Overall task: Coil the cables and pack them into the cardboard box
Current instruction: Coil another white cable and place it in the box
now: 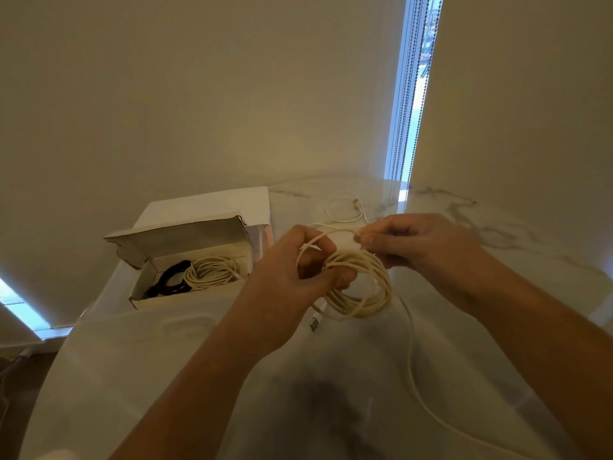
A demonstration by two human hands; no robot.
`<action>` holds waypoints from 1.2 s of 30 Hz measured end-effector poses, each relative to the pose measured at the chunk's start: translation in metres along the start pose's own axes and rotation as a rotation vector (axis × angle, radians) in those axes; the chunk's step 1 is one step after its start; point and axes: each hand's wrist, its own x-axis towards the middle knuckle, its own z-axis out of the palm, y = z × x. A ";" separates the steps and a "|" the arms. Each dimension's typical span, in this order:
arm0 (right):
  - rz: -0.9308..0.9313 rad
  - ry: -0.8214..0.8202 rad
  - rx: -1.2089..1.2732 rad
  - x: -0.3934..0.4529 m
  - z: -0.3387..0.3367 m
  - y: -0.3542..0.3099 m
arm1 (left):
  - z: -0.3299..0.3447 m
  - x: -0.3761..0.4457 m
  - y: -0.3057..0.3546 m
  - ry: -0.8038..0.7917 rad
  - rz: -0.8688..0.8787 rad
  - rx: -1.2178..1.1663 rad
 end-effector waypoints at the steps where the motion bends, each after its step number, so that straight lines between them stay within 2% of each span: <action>1: 0.026 -0.029 0.030 0.000 0.004 0.001 | 0.000 0.000 0.000 0.009 0.002 -0.006; 7: 0.210 -0.168 0.235 -0.001 0.012 0.001 | -0.004 0.000 0.000 0.096 0.019 0.023; 12: 0.310 -0.171 0.356 -0.003 0.014 0.000 | -0.003 0.000 0.001 0.133 0.040 0.095; 21: 0.367 -0.208 0.352 -0.001 0.012 -0.002 | 0.000 0.001 -0.004 0.216 0.102 0.297; 27: 0.319 -0.245 0.236 -0.005 0.015 -0.011 | 0.001 0.003 -0.008 0.249 0.069 0.369; 32: 0.163 -0.234 0.047 -0.011 0.022 -0.017 | 0.003 0.004 -0.012 0.254 0.064 0.381; 36: 0.135 -0.241 0.047 -0.011 0.021 -0.019 | -0.001 0.006 -0.016 0.275 0.060 0.361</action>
